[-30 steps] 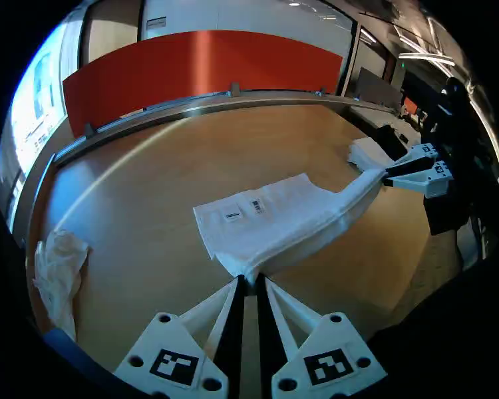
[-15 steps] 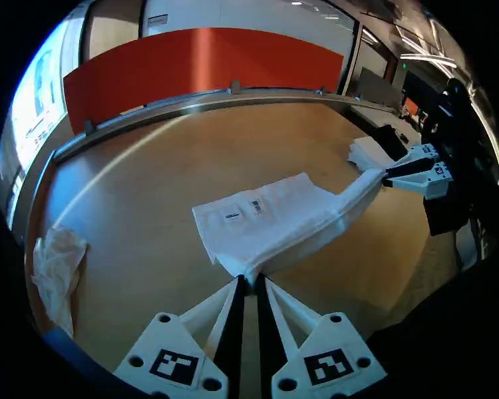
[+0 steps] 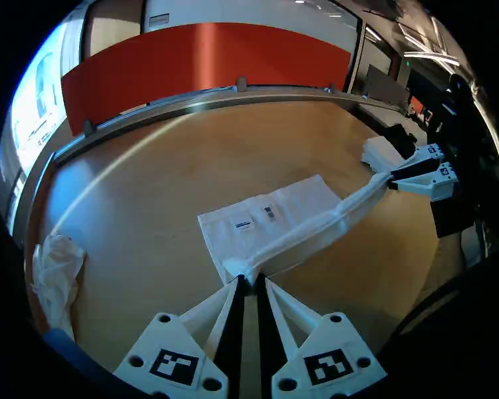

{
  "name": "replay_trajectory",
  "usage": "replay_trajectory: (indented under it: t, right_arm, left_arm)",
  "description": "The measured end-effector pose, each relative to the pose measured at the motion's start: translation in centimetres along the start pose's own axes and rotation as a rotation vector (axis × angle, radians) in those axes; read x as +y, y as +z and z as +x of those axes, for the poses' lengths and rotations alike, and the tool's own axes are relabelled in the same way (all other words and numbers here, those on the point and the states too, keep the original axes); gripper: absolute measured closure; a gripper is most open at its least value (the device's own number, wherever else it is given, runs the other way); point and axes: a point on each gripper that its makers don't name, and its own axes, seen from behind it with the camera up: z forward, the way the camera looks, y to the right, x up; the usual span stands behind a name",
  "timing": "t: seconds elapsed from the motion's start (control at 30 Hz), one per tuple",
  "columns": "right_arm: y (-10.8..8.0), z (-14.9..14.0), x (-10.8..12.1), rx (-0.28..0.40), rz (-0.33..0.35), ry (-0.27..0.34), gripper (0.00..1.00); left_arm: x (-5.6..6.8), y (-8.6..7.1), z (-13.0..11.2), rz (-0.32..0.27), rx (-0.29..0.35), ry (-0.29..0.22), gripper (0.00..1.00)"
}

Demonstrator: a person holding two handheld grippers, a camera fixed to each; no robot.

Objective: Fold towel

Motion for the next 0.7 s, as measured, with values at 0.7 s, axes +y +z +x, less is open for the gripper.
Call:
replay_trajectory:
  t: [0.7]
  right_arm:
    - [4.7,-1.1,2.4,-0.061,-0.02,0.046,0.83]
  left_arm:
    - [-2.5,5.7,0.3,0.035,-0.064,0.019,0.87]
